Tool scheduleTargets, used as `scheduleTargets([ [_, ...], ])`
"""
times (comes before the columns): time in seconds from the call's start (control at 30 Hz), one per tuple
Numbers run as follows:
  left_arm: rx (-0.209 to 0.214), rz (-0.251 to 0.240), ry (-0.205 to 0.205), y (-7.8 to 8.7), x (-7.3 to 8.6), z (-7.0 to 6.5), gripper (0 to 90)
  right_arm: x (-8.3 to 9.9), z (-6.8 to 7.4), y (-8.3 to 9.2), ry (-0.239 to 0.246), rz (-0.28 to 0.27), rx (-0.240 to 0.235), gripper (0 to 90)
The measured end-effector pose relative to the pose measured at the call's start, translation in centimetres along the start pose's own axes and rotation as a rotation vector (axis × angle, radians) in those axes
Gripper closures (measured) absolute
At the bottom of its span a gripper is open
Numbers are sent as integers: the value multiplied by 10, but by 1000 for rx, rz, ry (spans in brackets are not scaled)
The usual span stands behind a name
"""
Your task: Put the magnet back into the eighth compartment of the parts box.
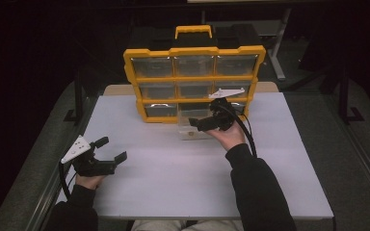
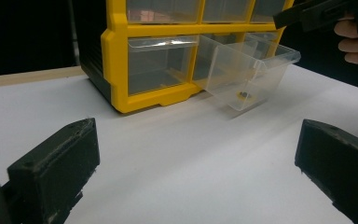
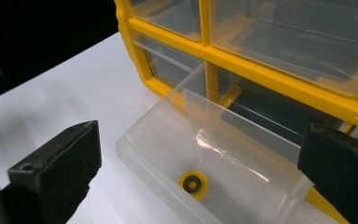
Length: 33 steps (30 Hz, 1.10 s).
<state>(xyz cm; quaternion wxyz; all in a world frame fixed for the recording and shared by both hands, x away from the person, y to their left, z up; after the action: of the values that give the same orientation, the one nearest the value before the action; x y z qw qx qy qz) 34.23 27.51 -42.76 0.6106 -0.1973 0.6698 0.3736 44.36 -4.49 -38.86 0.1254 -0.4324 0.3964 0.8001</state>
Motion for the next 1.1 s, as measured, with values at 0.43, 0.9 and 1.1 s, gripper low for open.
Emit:
scheduleTargets([
  [0.43,1,6,-4,-2,1,-1,0,11,-11,22,17,-47,-12,0],
  [0.9,1,7,-2,-2,1,-1,0,20,-19,51,1,-99,-52,0],
  [1.1,4,8,0,-3,1,-1,0,27,-23,62,-12,-114,-68,0],
])
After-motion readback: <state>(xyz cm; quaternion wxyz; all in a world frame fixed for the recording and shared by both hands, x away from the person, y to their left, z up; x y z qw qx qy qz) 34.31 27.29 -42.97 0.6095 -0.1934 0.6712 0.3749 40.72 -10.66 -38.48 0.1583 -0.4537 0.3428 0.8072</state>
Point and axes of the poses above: each handheld gripper's, and its own axes: y roughly backward along the jaws, x roughly out of its underside, z roughly to its left, the point moved 7 cm from there along -y, roughly forward along the jaws, and after that the axes turned 9 degrees about -y, right-handed, at the moved point
